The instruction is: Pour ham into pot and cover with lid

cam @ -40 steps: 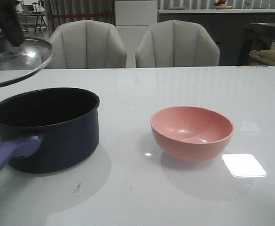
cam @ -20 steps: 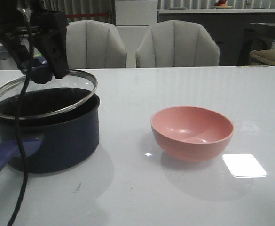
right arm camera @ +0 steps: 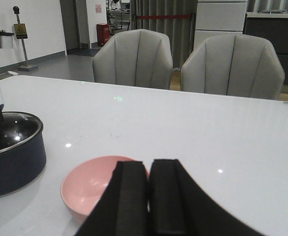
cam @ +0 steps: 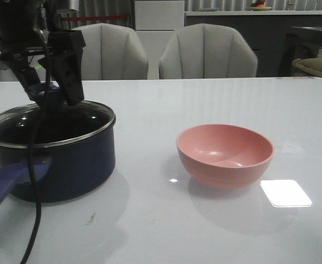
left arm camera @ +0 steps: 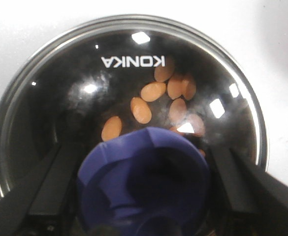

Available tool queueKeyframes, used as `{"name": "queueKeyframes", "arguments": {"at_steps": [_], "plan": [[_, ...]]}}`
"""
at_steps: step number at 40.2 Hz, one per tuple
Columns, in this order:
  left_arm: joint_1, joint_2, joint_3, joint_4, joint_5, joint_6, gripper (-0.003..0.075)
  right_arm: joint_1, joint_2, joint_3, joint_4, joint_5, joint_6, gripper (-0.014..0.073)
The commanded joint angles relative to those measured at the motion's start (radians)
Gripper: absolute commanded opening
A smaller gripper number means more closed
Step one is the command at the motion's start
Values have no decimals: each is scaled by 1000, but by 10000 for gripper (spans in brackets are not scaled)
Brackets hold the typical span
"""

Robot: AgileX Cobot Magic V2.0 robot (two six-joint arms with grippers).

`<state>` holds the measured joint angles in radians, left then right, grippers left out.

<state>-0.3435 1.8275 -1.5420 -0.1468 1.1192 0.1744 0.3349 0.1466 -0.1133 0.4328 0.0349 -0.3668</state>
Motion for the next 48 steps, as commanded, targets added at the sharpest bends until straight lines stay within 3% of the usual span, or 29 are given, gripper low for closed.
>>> {"name": "queueKeyframes", "arguments": {"at_steps": [1, 13, 31, 41, 48], "plan": [[-7, -37, -29, -9, -13, -3, 400, -1, 8, -28, 4, -84, -10, 150], [-8, -33, -46, -9, -11, -3, 627, -1, 8, -28, 4, -84, -10, 150], [-66, -145, -155, -131, 74, -1, 625, -1, 8, -28, 4, -84, -10, 150], [-123, -307, -87, -123, 34, -1, 625, -1, 8, -28, 4, -84, -10, 150], [-125, -475, 63, -68, -56, -1, 625, -1, 8, -28, 4, -84, -10, 150]]}}
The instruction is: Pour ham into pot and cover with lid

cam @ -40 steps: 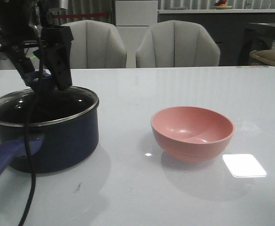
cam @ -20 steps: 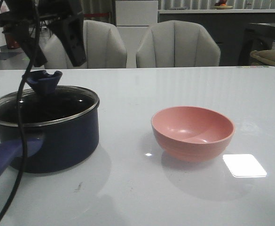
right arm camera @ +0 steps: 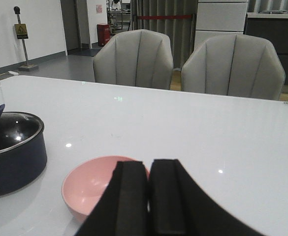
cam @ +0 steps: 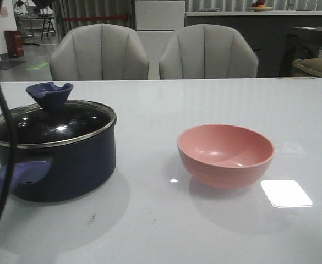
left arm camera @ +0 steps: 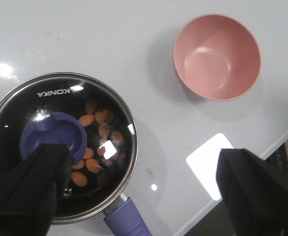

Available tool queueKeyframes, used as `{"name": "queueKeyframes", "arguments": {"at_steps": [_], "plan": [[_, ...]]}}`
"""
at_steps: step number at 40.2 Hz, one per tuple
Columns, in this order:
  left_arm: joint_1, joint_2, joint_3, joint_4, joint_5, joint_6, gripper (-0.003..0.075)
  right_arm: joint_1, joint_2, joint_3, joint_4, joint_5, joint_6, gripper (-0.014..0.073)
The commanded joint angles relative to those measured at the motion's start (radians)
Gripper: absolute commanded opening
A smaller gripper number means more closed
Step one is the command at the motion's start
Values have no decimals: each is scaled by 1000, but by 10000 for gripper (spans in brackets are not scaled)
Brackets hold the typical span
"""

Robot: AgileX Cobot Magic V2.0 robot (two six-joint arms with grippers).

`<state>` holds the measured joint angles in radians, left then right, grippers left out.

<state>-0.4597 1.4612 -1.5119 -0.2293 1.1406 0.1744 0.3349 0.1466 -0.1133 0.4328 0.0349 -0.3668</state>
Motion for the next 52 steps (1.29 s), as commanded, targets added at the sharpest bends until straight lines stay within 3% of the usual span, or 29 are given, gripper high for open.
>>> {"name": "queueKeyframes", "arguments": {"at_steps": [1, 12, 25, 33, 42, 47, 52], "plan": [[-8, -130, 64, 22, -93, -1, 625, -1, 8, -28, 4, -84, -10, 150], [-8, -442, 421, 36, -363, -1, 625, -1, 8, -28, 4, -84, -10, 150], [-8, -812, 775, 64, -585, -1, 625, -1, 8, -28, 4, -84, -10, 150], [-8, -1100, 951, 64, -677, -1, 625, -1, 8, -28, 4, -84, -10, 150], [-8, -1359, 1102, 68, -686, -1, 623, -1, 8, -28, 4, -84, -10, 150], [-8, -1427, 1141, 58, -693, -1, 513, -1, 8, -28, 4, -84, -10, 150], [-8, -1438, 1142, 58, -694, -1, 277, -1, 8, -28, 4, -84, -10, 150]]}}
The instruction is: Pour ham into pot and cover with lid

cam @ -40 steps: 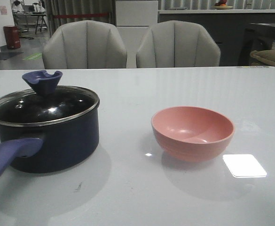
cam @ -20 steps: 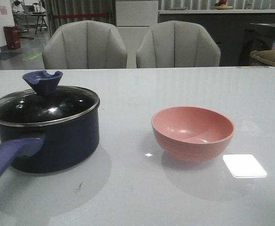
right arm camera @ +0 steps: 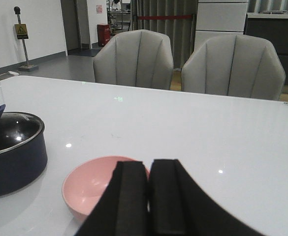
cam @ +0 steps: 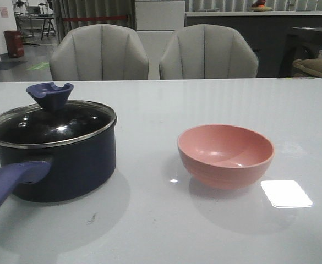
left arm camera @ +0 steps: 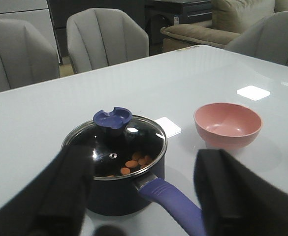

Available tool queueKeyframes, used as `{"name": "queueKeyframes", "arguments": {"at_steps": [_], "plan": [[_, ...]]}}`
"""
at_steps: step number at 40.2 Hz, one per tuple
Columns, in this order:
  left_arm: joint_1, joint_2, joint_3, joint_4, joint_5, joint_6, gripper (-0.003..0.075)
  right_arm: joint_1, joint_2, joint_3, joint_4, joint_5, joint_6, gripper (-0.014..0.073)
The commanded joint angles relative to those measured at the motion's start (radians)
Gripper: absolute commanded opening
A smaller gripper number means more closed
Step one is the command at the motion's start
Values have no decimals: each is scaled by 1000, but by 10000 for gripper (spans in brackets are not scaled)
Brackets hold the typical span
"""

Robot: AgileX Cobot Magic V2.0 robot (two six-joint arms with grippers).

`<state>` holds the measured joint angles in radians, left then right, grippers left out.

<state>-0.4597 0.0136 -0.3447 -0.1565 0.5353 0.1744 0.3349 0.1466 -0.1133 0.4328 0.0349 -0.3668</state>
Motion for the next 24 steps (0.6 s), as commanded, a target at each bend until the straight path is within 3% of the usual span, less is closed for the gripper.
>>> {"name": "queueKeyframes", "arguments": {"at_steps": [1, 4, 24], "plan": [[-8, 10, -25, -14, -89, -1, 223, -1, 8, -28, 4, -84, -10, 150], [-8, 10, -25, -14, -89, -1, 105, -1, 8, -28, 4, -84, -10, 150], [-8, 10, -25, -14, -89, -1, 121, -1, 8, -28, 4, -84, -10, 150]]}}
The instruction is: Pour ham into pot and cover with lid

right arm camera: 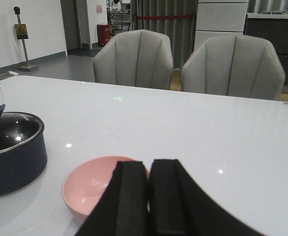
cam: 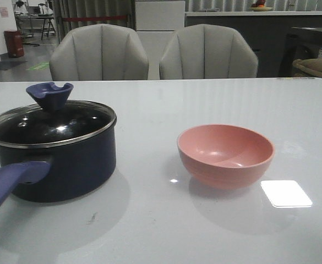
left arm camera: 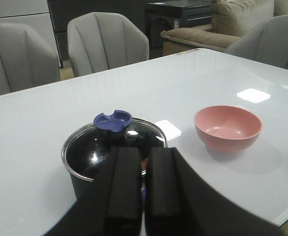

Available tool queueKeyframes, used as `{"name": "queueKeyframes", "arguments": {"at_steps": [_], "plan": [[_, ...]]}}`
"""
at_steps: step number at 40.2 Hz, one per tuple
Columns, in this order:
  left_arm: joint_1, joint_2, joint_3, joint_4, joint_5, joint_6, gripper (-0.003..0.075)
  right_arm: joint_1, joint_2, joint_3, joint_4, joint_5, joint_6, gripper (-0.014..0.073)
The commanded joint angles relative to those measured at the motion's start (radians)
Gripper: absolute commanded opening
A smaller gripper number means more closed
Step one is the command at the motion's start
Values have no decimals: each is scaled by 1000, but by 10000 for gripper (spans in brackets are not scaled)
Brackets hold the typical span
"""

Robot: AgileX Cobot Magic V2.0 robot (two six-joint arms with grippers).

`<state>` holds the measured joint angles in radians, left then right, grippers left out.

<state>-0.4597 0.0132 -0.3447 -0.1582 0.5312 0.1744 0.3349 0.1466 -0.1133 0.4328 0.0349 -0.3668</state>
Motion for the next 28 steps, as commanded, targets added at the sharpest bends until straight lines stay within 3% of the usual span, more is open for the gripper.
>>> {"name": "queueKeyframes", "arguments": {"at_steps": [1, 10, 23, 28], "plan": [[-8, 10, -25, -13, -85, -1, 121, -1, 8, -28, 4, -84, -10, 150], [6, 8, 11, 21, -134, -1, 121, -1, 8, -28, 4, -84, -10, 150], [374, -39, 245, 23, -415, -1, 121, -1, 8, -28, 4, -84, -10, 150], [436, -39, 327, 21, -518, -1, 121, -1, 8, -28, 4, -85, -10, 150]]}}
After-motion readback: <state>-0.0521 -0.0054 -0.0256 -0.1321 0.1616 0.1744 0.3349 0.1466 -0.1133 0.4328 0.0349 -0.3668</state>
